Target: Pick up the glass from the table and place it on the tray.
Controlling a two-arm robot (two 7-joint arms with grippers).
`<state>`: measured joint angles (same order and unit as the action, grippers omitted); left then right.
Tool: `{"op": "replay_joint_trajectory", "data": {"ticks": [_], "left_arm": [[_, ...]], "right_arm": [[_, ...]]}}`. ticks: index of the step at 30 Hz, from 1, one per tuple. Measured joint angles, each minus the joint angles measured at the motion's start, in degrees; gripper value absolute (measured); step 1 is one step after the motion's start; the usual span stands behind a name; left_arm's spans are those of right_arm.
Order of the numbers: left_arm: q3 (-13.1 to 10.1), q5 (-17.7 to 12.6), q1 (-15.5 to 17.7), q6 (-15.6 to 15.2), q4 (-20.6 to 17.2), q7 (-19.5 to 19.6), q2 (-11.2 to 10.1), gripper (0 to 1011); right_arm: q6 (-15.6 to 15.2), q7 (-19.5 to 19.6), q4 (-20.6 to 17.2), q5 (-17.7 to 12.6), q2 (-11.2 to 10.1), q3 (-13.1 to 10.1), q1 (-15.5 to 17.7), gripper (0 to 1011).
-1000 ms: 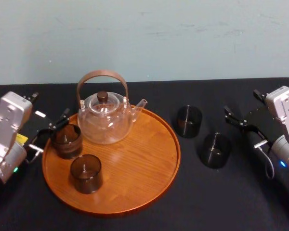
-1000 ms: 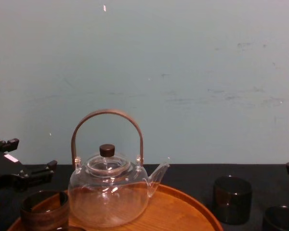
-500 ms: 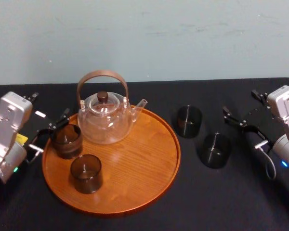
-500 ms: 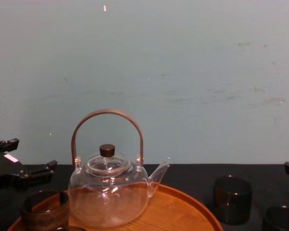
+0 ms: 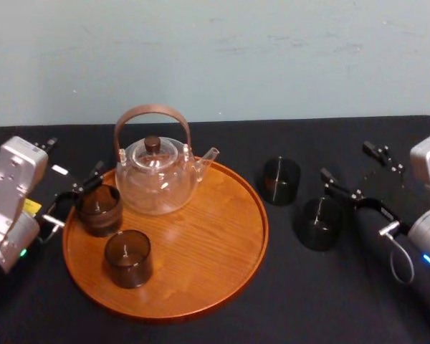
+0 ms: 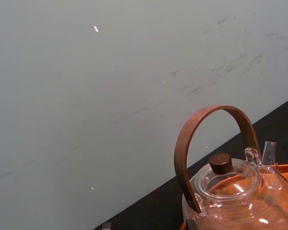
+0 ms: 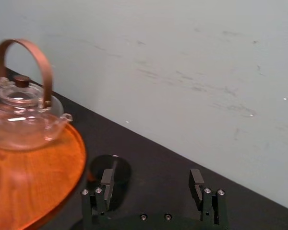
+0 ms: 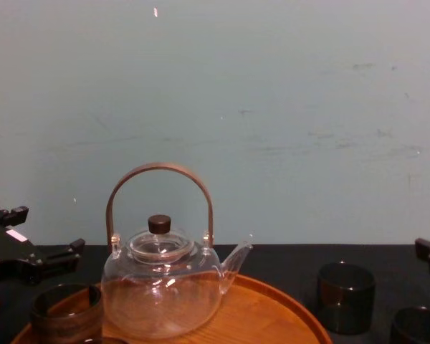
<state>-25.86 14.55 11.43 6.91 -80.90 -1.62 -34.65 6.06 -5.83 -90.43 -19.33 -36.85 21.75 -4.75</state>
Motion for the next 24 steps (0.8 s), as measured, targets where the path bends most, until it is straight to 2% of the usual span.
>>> {"op": "replay_joint_trajectory", "data": {"ticks": [6, 11, 24], "left_arm": [[0.0, 0.0, 0.0, 0.0, 0.0, 0.0, 0.0, 1001], [0.0, 0.0, 0.0, 0.0, 0.0, 0.0, 0.0, 1001], [0.0, 0.0, 0.0, 0.0, 0.0, 0.0, 0.0, 1002]], "right_arm": [[-0.82, -1.8, -4.04, -2.17, -0.56, -1.29, 3.96, 1002], [-1.53, -2.75, -5.46, -3.06, -0.61, -1.93, 6.08, 1002], [-3.38, -4.56, -6.3, -3.9, 0.23, -3.21, 9.5, 1002]]}}
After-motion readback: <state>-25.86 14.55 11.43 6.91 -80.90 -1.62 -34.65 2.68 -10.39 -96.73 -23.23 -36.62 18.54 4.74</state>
